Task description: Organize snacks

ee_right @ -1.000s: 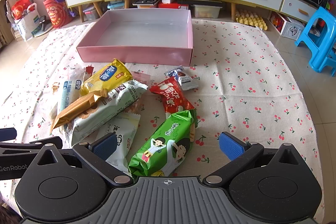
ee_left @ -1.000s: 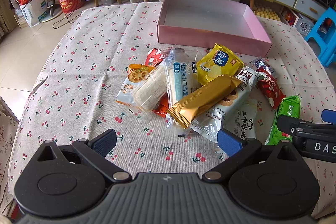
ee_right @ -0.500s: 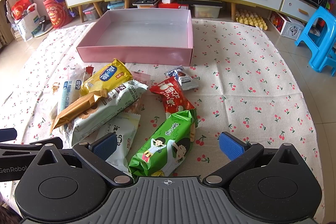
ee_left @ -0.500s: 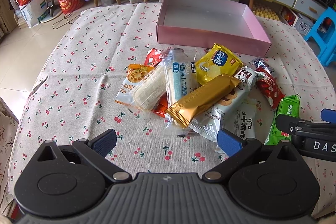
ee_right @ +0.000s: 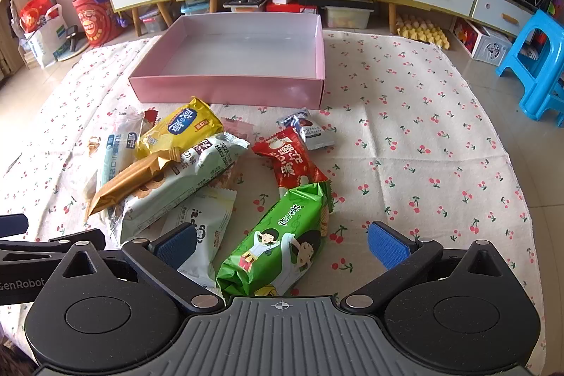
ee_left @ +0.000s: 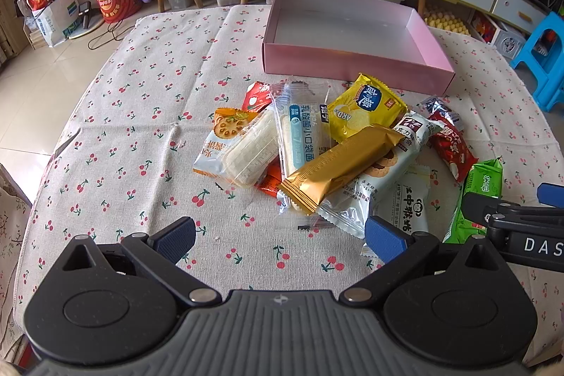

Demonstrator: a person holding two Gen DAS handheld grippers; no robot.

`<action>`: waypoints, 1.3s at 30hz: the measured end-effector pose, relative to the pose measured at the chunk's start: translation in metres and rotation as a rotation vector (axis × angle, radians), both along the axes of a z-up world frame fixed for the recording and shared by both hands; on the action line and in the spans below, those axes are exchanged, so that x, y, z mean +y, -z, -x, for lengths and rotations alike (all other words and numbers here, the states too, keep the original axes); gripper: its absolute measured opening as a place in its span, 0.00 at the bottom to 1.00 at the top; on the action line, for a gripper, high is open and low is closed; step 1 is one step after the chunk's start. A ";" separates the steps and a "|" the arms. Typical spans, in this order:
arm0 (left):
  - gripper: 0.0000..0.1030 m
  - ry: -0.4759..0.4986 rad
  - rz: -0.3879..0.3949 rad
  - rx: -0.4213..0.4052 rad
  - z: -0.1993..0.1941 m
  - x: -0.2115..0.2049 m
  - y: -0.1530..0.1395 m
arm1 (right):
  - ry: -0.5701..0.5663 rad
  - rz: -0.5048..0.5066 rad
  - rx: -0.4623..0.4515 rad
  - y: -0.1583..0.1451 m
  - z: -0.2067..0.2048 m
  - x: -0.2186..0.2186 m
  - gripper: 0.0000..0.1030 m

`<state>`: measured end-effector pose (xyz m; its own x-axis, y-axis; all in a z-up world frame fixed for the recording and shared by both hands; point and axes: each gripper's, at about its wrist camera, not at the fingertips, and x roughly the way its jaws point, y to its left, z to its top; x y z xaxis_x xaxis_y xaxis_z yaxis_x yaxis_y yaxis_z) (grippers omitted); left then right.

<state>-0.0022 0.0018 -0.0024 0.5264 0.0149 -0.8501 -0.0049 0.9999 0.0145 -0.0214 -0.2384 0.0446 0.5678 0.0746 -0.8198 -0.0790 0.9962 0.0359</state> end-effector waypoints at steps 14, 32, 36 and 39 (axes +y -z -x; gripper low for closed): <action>0.99 0.009 -0.002 0.002 0.000 -0.003 -0.002 | 0.003 -0.005 0.009 0.003 -0.001 -0.001 1.00; 0.99 0.101 -0.017 0.009 -0.043 0.022 -0.014 | 0.022 -0.145 0.083 -0.021 -0.055 -0.030 1.00; 0.97 0.068 0.074 0.001 -0.056 0.037 -0.008 | -0.004 -0.175 0.091 -0.013 -0.073 -0.035 0.99; 0.88 0.045 0.185 0.040 -0.066 0.048 0.001 | -0.003 -0.220 0.102 0.001 -0.081 -0.043 0.99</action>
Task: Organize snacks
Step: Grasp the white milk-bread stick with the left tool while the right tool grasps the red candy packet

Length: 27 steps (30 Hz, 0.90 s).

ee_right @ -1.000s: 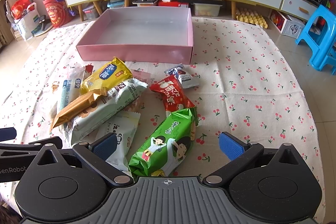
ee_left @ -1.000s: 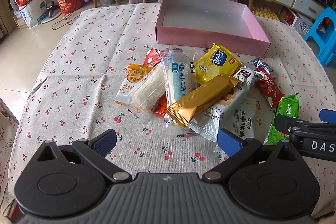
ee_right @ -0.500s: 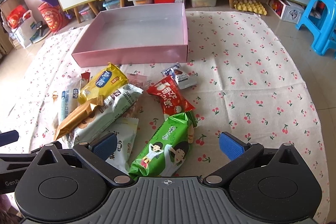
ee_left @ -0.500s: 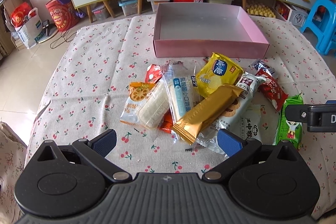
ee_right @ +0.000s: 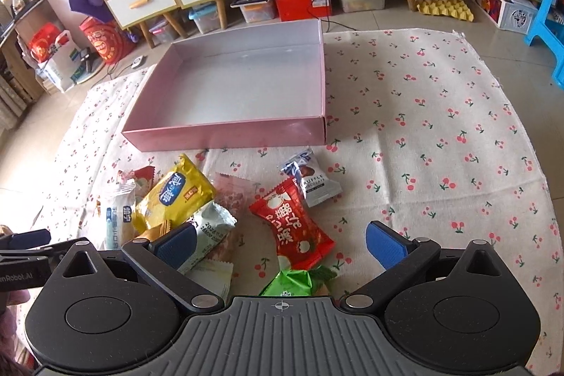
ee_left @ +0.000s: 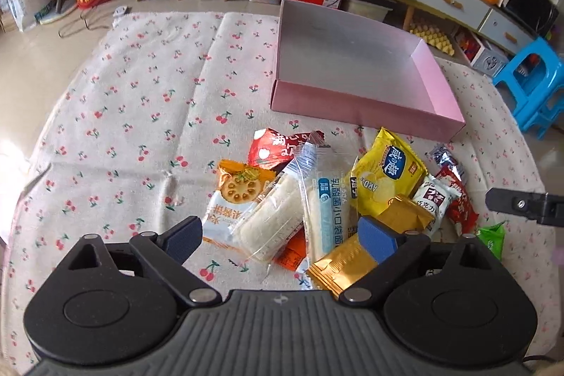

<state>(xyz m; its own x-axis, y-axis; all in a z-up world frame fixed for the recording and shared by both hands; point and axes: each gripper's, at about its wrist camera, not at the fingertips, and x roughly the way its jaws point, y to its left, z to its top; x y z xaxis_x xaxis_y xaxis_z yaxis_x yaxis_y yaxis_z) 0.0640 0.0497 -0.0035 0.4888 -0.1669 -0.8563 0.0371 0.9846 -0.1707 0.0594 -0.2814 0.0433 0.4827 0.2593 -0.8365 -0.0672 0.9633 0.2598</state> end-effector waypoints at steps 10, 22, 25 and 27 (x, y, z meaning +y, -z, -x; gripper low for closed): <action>0.54 0.033 0.155 0.083 -0.019 -0.004 0.013 | 0.001 -0.003 0.100 0.040 -0.032 -0.006 0.76; 0.53 0.091 0.059 0.069 -0.024 -0.025 0.014 | -0.055 0.168 0.068 0.052 -0.037 0.021 0.58; 0.49 0.096 0.040 0.081 -0.024 -0.031 0.015 | -0.061 0.209 0.049 0.051 -0.036 0.025 0.43; 0.48 0.094 0.020 0.082 -0.024 -0.036 0.017 | -0.064 0.207 0.042 0.051 -0.037 0.026 0.34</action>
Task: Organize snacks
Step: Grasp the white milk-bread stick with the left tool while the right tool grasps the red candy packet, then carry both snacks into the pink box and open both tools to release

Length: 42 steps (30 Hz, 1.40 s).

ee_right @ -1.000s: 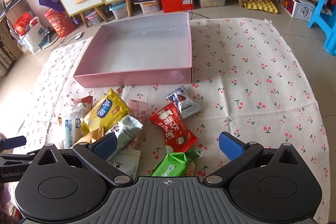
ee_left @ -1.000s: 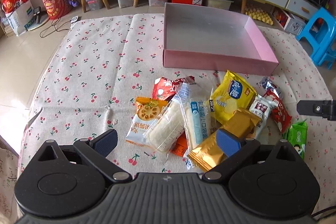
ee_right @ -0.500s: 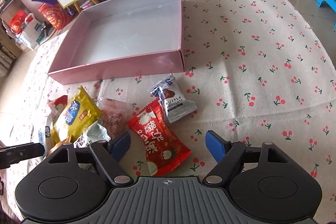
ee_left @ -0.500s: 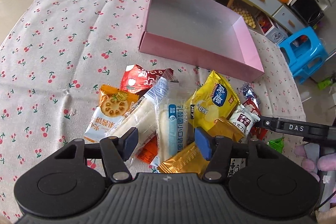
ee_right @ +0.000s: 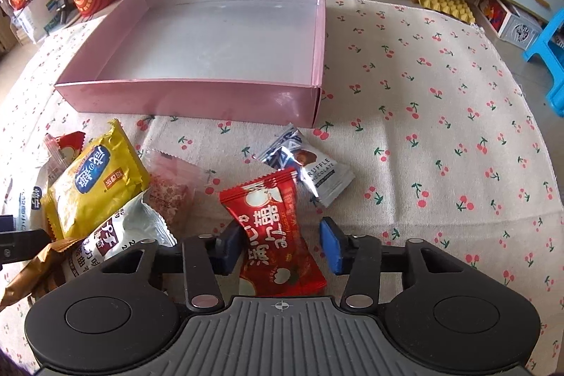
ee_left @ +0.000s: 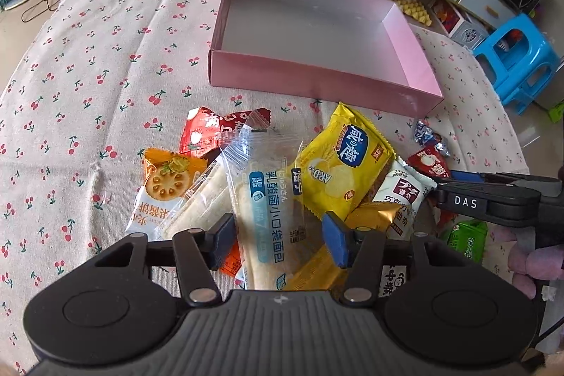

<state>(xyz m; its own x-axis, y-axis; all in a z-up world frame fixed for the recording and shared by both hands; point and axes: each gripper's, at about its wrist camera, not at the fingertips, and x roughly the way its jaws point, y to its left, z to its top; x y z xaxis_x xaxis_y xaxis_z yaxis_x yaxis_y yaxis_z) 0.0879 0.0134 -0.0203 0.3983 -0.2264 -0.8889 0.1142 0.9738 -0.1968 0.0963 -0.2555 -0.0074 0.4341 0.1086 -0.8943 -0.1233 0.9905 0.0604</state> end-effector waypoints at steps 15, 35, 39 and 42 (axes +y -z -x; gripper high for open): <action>0.23 -0.032 0.043 -0.016 0.002 0.013 -0.005 | 0.046 -0.111 0.018 -0.011 0.002 -0.012 0.30; 0.21 -0.150 0.240 -0.228 -0.041 0.024 -0.046 | 0.179 -0.334 -0.108 -0.065 -0.029 -0.024 0.30; 0.21 -0.186 0.251 -0.292 -0.055 0.023 -0.045 | 0.208 -0.365 -0.146 -0.063 -0.040 -0.022 0.30; 0.21 -0.213 0.267 -0.320 -0.066 0.020 -0.039 | 0.214 -0.380 -0.179 -0.062 -0.046 -0.019 0.30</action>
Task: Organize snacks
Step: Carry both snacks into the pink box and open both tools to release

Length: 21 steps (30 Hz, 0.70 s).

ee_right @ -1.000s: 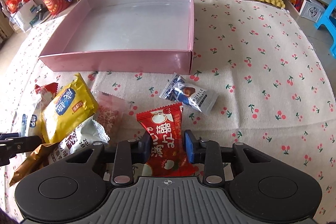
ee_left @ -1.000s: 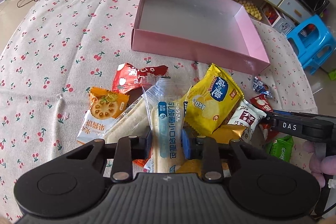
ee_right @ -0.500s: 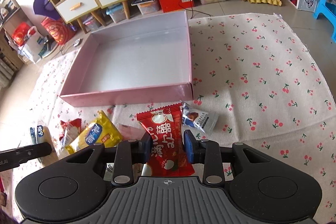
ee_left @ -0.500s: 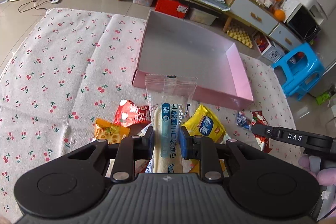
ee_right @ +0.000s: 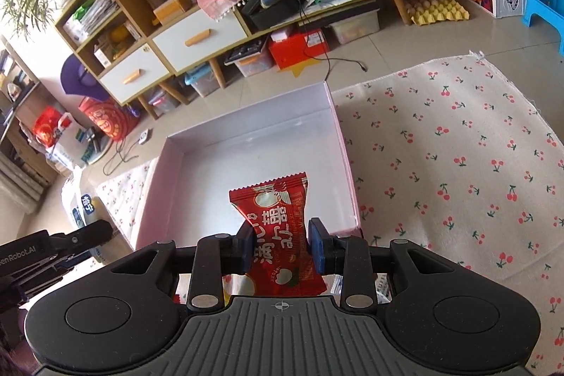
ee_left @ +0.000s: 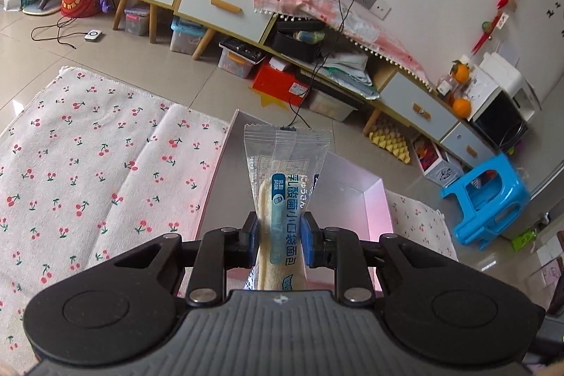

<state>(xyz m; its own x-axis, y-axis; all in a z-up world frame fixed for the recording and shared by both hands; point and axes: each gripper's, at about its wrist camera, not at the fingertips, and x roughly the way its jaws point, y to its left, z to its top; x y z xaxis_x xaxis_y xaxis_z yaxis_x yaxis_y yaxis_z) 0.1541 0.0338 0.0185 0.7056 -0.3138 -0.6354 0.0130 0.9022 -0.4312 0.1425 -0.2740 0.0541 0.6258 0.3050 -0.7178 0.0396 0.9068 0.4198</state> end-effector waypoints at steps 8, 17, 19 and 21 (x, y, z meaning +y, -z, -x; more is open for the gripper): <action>0.21 -0.056 -0.003 -0.044 -0.011 0.001 0.011 | 0.040 -0.022 -0.050 0.013 -0.018 0.002 0.30; 0.21 -0.039 -0.091 -0.084 -0.017 -0.005 0.018 | 0.064 0.003 -0.051 0.027 -0.026 -0.001 0.31; 0.21 -0.042 -0.097 -0.083 -0.018 -0.005 0.020 | 0.058 0.004 -0.048 0.028 -0.026 0.000 0.31; 0.21 -0.044 -0.102 -0.082 -0.019 -0.005 0.021 | 0.048 0.010 -0.049 0.028 -0.026 0.003 0.32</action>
